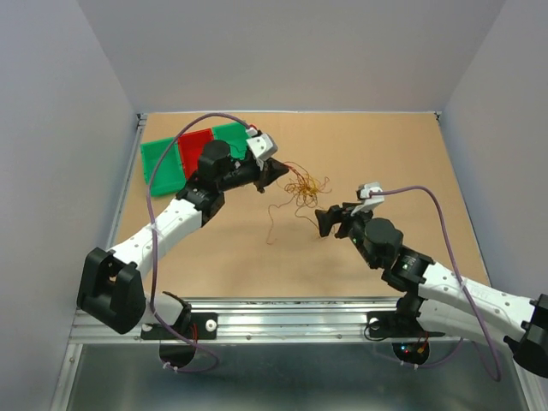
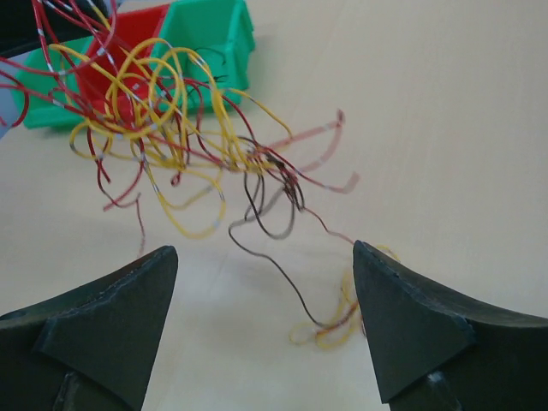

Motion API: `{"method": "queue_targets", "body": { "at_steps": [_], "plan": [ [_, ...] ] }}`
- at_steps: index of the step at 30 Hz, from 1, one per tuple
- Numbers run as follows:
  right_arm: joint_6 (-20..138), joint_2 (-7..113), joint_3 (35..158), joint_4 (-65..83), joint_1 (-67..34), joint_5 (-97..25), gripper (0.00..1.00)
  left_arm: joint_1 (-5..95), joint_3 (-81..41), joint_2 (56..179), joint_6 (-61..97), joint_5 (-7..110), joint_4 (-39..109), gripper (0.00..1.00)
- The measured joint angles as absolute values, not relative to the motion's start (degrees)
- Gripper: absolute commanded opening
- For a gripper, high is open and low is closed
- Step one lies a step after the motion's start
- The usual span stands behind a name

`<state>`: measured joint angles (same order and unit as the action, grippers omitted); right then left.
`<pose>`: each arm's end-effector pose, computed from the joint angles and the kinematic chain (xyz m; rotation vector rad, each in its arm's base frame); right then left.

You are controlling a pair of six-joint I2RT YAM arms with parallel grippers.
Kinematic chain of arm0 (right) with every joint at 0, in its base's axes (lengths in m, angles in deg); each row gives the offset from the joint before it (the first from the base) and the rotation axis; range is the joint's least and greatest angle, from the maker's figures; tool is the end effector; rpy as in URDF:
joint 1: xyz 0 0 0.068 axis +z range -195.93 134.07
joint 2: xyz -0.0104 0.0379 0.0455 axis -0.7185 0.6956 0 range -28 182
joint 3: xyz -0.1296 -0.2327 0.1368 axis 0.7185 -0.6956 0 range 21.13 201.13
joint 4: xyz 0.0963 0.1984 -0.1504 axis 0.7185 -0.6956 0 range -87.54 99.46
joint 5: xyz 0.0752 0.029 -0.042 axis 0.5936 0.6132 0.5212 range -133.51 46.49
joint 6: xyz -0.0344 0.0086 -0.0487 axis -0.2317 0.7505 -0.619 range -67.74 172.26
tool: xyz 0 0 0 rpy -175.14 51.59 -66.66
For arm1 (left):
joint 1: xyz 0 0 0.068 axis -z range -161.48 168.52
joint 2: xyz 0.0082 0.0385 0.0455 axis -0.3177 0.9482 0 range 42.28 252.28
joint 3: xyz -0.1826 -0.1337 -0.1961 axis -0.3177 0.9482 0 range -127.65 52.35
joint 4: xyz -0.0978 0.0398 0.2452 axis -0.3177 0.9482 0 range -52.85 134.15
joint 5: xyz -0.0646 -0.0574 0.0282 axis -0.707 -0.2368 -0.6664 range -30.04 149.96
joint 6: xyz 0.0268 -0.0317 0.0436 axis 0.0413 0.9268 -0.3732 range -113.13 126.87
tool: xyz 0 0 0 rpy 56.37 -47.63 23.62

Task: Untangle the cables

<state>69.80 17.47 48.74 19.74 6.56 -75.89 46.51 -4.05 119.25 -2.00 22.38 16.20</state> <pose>0.1306 0.1310 0.2867 -0.0951 1.6987 0.4363 0.2694 -0.1739 0.3662 0.9816 1.2868 -0.7697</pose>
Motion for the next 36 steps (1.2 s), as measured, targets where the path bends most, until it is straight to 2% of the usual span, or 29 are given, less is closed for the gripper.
{"method": "queue_targets", "body": {
  "at_steps": [3, 6, 7, 8, 10, 11, 14, 20, 23, 28, 30, 31, 36],
  "plan": [
    [66.37, 22.5, 50.56, 22.71, 6.56, -71.36, 0.89, 49.72, -3.88, 117.75, -4.12, 22.51, 17.87, 0.0],
    [63.14, 27.85, 53.48, 25.38, 6.56, -67.03, 0.77, 51.84, -3.88, 117.31, -6.13, 23.08, 19.2, 0.0],
    [62.44, 28.92, 54.12, 26.12, 6.56, -66.14, 0.68, 52.21, -3.88, 117.31, -6.61, 23.32, 19.66, 0.0],
    [61.89, 29.84, 54.71, 26.89, 6.56, -65.4, 0.42, 52.45, -3.88, 117.31, -7.15, 23.64, 20.18, 0.0],
    [60.77, 30.85, 55.39, 27.81, 6.56, -64.54, 0.24, 52.96, -3.88, 117.31, -7.85, 24.21, 20.93, 0.0],
    [60.6, 30.96, 55.41, 28.18, 6.56, -64.37, 0.12, 53.09, -3.88, 117.31, -8.18, 24.98, 21.23, 0.0],
    [61.26, 30.41, 55.41, 28.14, 6.56, -65.44, 0.01, 53.31, -3.88, 117.31, -8.14, 29.5, 21.3, 0.0],
    [66.83, 21.6, 54.1, 25.82, 6.56, -71.78, 0.01, 53.44, -3.18, 117.29, -6.08, 40.85, 19.33, 0.0],
    [70.41, 14.76, 51.56, 24.49, 6.61, -73.09, 0.01, 53.92, -2.96, 117.29, -4.73, 44.98, 18.56, 0.09],
    [74.74, 8.66, 50.16, 19.41, 6.65, -72.61, 0.01, 55.03, -2.96, 117.7, -3.04, 49.17, 17.54, 0.16],
    [75.83, 7.26, 50.16, 18.08, 6.65, -72.43, 0.0, 55.19, -2.96, 118.64, -2.72, 51.47, 16.68, 0.22],
    [76.36, 6.52, 50.16, 16.99, 6.65, -72.5, 0.01, 55.23, -2.96, 119.23, -2.67, 52.69, 16.4, 0.28],
    [78.57, 1.1, 50.16, 11.24, 6.63, -76.52, 0.0, 51.19, -3.0, 122.69, -3.09, 64.65, 16.05, 0.38]
  ]
}}
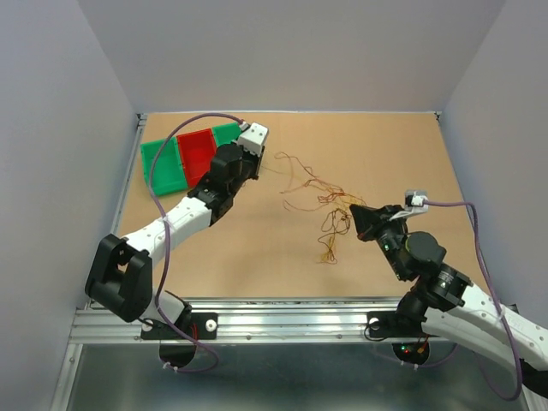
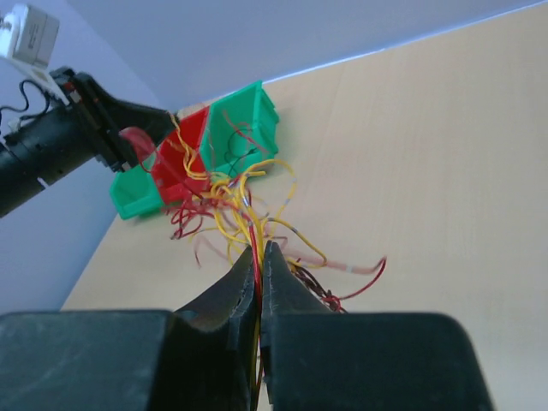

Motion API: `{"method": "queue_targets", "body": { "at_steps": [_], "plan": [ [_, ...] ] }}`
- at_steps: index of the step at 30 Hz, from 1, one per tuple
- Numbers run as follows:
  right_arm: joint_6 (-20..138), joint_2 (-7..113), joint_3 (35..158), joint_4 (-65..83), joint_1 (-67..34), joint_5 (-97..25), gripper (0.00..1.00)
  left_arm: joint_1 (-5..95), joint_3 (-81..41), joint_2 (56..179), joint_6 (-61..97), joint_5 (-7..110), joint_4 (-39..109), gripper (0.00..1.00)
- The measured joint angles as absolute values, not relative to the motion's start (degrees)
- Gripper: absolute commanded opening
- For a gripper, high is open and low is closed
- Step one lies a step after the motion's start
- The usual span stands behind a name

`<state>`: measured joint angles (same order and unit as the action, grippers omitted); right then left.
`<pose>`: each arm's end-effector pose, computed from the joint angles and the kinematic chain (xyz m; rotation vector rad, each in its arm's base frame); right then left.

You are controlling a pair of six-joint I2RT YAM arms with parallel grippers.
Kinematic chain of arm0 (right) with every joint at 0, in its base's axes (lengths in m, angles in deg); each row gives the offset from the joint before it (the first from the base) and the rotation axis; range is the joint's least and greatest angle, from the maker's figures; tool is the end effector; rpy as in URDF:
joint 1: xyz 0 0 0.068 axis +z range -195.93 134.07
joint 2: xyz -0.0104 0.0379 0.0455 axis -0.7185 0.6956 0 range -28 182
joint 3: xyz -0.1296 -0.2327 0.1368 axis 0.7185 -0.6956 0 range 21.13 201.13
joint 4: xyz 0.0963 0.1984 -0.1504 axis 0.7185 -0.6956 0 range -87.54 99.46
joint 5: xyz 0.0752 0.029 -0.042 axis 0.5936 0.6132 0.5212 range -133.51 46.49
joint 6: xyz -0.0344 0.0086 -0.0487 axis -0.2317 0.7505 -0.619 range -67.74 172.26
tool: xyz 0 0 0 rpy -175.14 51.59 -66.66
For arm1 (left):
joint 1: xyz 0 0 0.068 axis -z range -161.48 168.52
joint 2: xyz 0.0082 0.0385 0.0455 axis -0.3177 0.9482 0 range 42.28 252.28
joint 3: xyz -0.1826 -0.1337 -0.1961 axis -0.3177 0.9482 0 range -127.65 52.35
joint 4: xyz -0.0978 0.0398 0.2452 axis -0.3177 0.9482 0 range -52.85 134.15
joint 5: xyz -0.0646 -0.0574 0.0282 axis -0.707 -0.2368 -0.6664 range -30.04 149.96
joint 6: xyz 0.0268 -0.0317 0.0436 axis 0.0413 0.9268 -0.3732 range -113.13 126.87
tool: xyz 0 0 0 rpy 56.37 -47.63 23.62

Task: Untangle the cables

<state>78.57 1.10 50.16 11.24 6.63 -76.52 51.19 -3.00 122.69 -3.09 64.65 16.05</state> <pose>0.0968 0.0865 0.3183 0.1064 1.5782 0.6437 0.2901 -0.1816 0.3408 0.5388 1.5540 -0.2360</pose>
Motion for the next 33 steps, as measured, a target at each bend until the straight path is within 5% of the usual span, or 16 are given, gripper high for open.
{"method": "queue_targets", "body": {
  "at_steps": [4, 7, 8, 16, 18, 24, 26, 27, 30, 33],
  "plan": [
    [80.69, -3.25, 50.16, 6.91, 6.63, -81.11, 0.0, 48.5, -3.18, 123.67, -3.13, 70.42, 16.05, 0.38],
    [81.69, -5.59, 50.16, 4.2, 6.63, -83.16, 0.01, 47.56, -3.85, 123.73, -3.18, 72.23, 15.94, 0.06],
    [81.84, -6.0, 50.16, 3.85, 6.63, -83.45, 0.01, 47.32, -4.07, 123.73, -3.28, 72.52, 15.81, 0.02],
    [82.57, -5.13, 50.16, 2.04, 6.63, -83.89, 0.01, 45.96, -4.38, 123.73, -3.18, 71.53, 15.53, 0.0],
    [82.7, -4.71, 50.16, 1.69, 6.63, -83.86, 0.11, 44.61, -4.9, 123.73, -3.0, 71.36, 15.96, 0.0],
    [83.42, -4.76, 50.16, 1.03, 6.63, -84.3, 0.17, 39.41, -7.24, 120.33, -3.07, 65.13, 19.22, 0.0],
    [83.68, -4.6, 50.16, 0.92, 6.63, -84.85, 0.38, 38.12, -8.77, 117.46, -3.81, 61.54, 22.11, 0.0],
    [83.68, -4.3, 50.16, 0.92, 6.63, -85.13, 0.66, 37.94, -9.71, 116.02, -4.2, 59.73, 23.35, 0.0],
    [83.99, -2.35, 50.16, 0.92, 6.63, -84.94, 0.83, 38.29, -14.1, 111.65, -5.21, 52.34, 27.64, 0.0],
    [81.91, 0.25, 50.14, 2.04, 6.61, -81.79, 0.87, 40.28, -19.74, 108.59, -6.87, 45.06, 31.53, 0.0]
  ]
}}
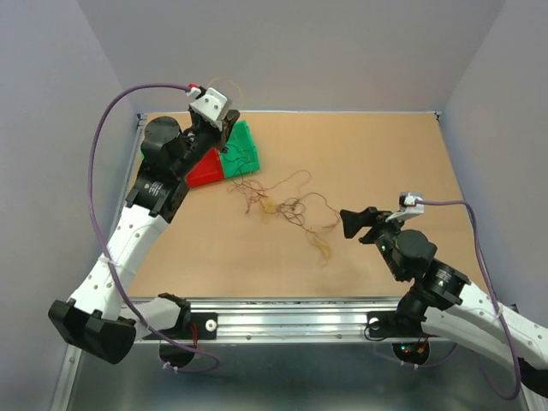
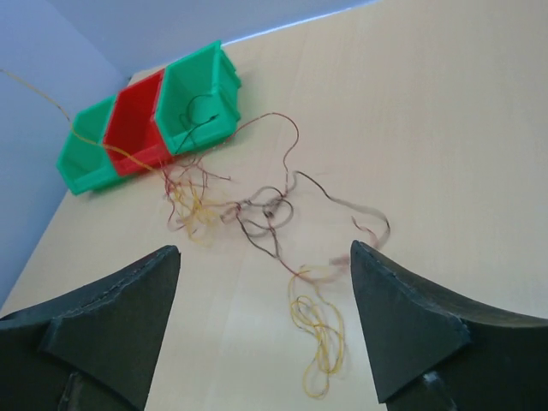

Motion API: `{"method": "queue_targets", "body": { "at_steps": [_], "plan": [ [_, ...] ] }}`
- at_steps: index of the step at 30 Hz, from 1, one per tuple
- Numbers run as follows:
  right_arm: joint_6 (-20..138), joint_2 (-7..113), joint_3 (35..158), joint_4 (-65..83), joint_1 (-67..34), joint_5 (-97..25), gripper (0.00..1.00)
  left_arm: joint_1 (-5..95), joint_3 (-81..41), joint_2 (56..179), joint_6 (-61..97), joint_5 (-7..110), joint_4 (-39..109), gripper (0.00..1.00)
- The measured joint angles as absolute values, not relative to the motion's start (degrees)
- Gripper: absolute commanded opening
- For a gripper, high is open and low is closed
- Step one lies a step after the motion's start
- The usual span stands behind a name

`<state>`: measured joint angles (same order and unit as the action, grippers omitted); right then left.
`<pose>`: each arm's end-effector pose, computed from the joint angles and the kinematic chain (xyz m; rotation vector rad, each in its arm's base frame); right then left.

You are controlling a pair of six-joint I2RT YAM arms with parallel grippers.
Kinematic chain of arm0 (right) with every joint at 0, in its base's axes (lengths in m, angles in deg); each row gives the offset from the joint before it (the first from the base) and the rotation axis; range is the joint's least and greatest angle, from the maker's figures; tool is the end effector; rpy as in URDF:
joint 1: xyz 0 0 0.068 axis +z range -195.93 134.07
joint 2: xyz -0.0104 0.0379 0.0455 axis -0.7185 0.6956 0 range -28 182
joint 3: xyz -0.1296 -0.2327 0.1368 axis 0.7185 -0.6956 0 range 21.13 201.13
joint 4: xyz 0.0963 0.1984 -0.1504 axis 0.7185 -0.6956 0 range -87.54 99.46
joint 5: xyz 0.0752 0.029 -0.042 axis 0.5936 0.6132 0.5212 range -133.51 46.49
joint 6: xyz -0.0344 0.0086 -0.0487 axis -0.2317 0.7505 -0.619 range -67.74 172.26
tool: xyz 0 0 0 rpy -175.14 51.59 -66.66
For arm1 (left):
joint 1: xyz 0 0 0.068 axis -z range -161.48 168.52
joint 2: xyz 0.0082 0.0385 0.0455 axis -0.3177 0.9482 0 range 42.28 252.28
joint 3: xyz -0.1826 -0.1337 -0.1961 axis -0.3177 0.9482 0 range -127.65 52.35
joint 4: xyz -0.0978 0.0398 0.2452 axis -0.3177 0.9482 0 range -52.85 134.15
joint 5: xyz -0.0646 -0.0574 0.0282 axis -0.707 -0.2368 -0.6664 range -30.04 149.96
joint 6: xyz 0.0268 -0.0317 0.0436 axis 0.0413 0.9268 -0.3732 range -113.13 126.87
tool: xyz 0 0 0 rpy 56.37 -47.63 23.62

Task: Untangle the cables

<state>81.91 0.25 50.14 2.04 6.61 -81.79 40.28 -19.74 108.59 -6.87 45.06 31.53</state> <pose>0.0958 0.0797 0.3021 0.1684 1.6801 0.5217 0.2383 -0.1074 0.4885 0.6249 1.2357 -0.2952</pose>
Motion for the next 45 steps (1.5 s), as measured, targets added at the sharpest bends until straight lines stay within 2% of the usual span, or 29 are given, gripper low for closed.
{"method": "queue_targets", "body": {
  "at_steps": [3, 8, 16, 22, 26, 27, 30, 34, 39, 42, 45],
  "plan": [
    [78.3, 3.33, 50.14, 6.39, 6.58, -76.72, 0.9, 43.73, -22.04, 106.38, -7.98, 41.15, 33.1, 0.0],
    [70.65, 15.35, 51.06, 16.68, 6.58, -62.77, 0.92, 50.27, -22.26, 103.43, -8.46, 36.8, 36.16, 0.0],
    [59.92, 33.71, 61.07, 29.97, 6.56, -43.41, 0.95, 51.49, -26.56, 104.61, -6.41, 35.25, 41.65, 0.0],
    [57.08, 43.15, 67.58, 38.89, 6.56, -36.0, 0.92, 51.73, -31.63, 105.22, -4.05, 33.39, 42.3, 0.0],
    [56.47, 48.46, 68.48, 43.83, 6.56, -35.34, 0.67, 51.86, -35.59, 106.31, -2.63, 31.4, 43.42, 0.0],
    [56.51, 49.75, 68.5, 44.68, 6.56, -35.34, 0.48, 51.86, -36.97, 106.77, -2.32, 30.99, 43.83, 0.0],
    [56.73, 54.13, 68.48, 47.43, 6.56, -35.34, 0.35, 51.86, -41.12, 107.69, -2.0, 30.73, 45.25, 0.0],
    [58.55, 59.44, 67.89, 52.81, 6.56, -35.3, 0.27, 51.86, -49.82, 108.63, -2.06, 32.82, 47.96, 0.0],
    [62.41, 62.32, 60.52, 64.81, 6.61, -36.57, 0.26, 51.93, -61.47, 108.68, -2.56, 41.79, 50.78, 0.0],
    [65.23, 63.72, 54.51, 73.4, 6.93, -37.83, 0.26, 52.32, -63.87, 106.62, -3.46, 51.49, 52.73, 0.0],
    [67.86, 64.99, 49.79, 77.9, 7.04, -40.46, 0.18, 52.28, -63.94, 104.87, -6.41, 63.64, 49.36, 0.0]
  ]
}}
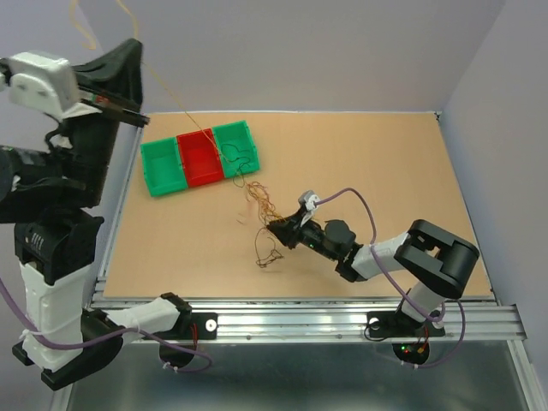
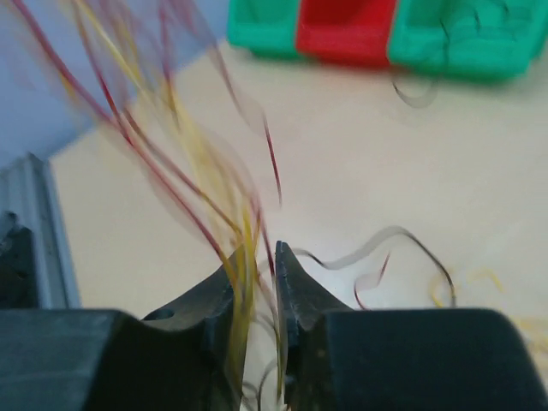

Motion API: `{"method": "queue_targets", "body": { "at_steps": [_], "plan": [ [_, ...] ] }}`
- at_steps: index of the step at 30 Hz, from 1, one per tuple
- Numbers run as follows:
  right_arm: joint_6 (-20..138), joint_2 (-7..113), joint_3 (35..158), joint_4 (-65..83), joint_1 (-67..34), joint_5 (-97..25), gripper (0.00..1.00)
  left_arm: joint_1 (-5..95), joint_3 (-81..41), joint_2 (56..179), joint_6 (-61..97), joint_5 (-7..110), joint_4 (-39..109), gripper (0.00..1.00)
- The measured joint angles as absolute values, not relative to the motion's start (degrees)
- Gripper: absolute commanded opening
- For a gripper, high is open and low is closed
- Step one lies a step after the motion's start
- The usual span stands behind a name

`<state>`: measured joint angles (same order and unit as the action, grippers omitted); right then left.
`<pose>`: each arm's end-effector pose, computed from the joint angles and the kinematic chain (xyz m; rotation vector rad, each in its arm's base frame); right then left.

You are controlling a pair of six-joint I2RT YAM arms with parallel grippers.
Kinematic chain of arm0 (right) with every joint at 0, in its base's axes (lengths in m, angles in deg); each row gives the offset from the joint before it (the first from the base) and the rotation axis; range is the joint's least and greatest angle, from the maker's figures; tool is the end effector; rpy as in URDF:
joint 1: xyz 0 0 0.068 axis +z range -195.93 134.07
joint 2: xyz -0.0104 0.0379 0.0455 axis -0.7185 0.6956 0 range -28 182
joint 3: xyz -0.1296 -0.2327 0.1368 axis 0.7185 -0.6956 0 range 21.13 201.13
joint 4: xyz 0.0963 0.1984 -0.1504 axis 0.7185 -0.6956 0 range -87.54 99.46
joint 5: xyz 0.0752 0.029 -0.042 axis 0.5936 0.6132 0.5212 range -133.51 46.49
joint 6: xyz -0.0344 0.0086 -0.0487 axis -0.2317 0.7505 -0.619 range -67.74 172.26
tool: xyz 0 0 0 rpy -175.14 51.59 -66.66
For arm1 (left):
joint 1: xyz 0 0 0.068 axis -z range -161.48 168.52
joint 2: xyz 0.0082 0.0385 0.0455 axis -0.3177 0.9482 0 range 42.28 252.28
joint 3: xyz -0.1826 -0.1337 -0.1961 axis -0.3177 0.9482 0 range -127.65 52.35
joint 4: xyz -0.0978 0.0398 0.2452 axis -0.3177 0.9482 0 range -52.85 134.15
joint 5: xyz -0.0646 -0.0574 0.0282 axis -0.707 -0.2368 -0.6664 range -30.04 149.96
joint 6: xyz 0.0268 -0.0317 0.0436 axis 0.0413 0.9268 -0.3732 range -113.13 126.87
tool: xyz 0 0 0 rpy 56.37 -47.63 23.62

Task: Untangle the cables

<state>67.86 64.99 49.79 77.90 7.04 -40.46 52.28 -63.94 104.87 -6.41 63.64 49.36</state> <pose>0.1884 0.2538 0.2130 -0.5498 1.4847 0.9924 0.0637 -0.0391 0.6884 0.2835 0.8035 -0.3085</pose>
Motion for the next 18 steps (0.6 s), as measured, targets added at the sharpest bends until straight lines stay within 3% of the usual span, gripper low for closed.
{"method": "queue_targets", "body": {
  "at_steps": [4, 8, 13, 18],
  "plan": [
    [70.65, 68.03, 43.52, 76.29, 7.02, -45.99, 0.16, 52.21, -62.8, 101.22, -10.43, 73.96, 40.03, 0.0],
    [73.12, 68.18, 38.23, 73.75, 6.98, -50.69, 0.01, 52.21, -58.85, 95.71, -15.13, 81.22, 30.76, 0.0],
    [75.33, 64.07, 33.46, 72.85, 6.93, -53.77, 0.01, 52.17, -53.05, 91.85, -19.42, 85.67, 20.9, 0.0],
    [76.58, 57.69, 31.23, 72.68, 6.93, -54.27, 0.35, 52.19, -45.93, 93.35, -19.61, 85.0, 22.98, 0.0]
  ]
}}
